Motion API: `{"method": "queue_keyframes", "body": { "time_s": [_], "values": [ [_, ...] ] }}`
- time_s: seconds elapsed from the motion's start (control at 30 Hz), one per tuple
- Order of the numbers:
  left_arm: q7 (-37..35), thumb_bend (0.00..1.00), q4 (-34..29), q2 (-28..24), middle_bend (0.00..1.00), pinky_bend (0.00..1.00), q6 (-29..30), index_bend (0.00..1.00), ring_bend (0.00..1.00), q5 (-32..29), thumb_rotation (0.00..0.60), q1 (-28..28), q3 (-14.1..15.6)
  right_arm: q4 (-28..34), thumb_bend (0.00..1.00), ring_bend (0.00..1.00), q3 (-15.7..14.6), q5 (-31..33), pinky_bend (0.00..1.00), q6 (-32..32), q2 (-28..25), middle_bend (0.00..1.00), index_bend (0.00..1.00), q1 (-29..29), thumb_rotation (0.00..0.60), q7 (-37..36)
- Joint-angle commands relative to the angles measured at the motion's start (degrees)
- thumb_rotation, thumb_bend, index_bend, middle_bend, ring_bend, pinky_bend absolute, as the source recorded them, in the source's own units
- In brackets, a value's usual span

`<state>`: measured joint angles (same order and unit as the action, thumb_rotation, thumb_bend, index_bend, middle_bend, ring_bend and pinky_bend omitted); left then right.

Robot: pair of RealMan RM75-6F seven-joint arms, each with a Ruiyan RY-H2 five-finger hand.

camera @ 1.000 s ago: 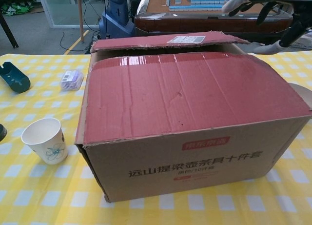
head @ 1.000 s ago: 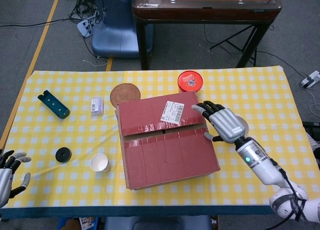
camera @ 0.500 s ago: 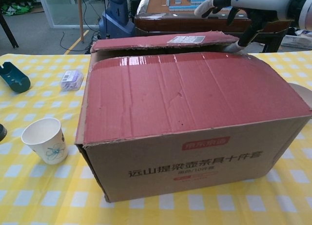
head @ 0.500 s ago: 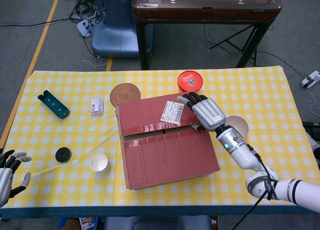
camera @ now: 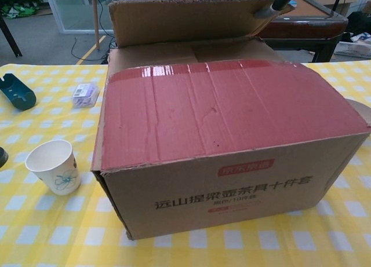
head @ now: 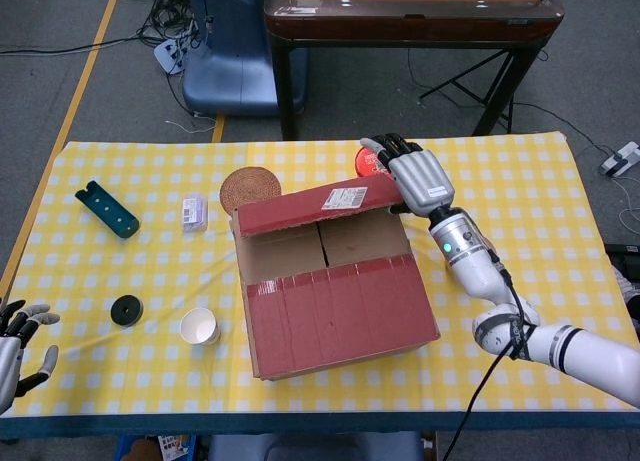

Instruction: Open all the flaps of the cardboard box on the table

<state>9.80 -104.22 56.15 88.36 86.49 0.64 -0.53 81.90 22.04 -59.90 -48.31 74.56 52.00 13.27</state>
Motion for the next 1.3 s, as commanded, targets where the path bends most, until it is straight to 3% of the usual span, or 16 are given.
{"method": "queue_keyframes", "body": {
  "time_s": [0.03, 0.3, 0.77, 0.9, 1.1, 1.3],
  "values": [
    [-0.1, 0.44, 0.1, 0.0, 0.26, 0.0, 0.0, 0.42, 0.13, -0.2, 0.6, -0.1, 0.0, -3.7, 0.23, 0.08, 2.0, 3.4, 0.23, 1.4, 1.5, 0.12, 0.1, 2.7, 0.6, -0.4],
    [-0.4, 0.44, 0.7, 0.0, 0.26, 0.0, -0.1, 0.42, 0.13, -1.0, 0.6, -0.3, -0.1, -7.1, 0.23, 0.08, 3.7, 7.5, 0.23, 2.1, 2.1, 0.12, 0.1, 5.1, 0.6, -1.5],
    [-0.4, 0.44, 0.9, -0.1, 0.26, 0.0, 0.1, 0.42, 0.13, -1.2, 0.6, -0.6, -0.1, -23.2, 0.23, 0.08, 3.8, 19.6, 0.23, 2.1, 9.7, 0.12, 0.1, 10.7, 0.6, 5.3],
    [-0.4, 0.44, 0.9, -0.1, 0.26, 0.0, 0.2, 0.42, 0.13, -1.0, 0.6, -0.7, 0.0, -25.4, 0.23, 0.08, 3.6, 21.5, 0.23, 1.8, 11.7, 0.12, 0.1, 11.4, 0.6, 6.9],
    [-1.6, 0.44, 1.5, -1.0, 0.26, 0.0, 0.1, 0.42, 0.13, -0.2, 0.6, 0.1, -0.7, -19.0, 0.23, 0.08, 2.1, 17.8, 0.23, 0.5, 8.6, 0.12, 0.1, 8.8, 0.6, 5.3],
    [-9.3, 0.44, 1.5, -3.8, 0.26, 0.0, -1.7, 0.41, 0.13, 3.2, 0.6, 3.9, -2.9, -3.5, 0.24, 0.08, -1.6, 13.1, 0.23, -2.4, -1.0, 0.13, 0.1, 2.2, 0.6, 5.3]
  ]
}}
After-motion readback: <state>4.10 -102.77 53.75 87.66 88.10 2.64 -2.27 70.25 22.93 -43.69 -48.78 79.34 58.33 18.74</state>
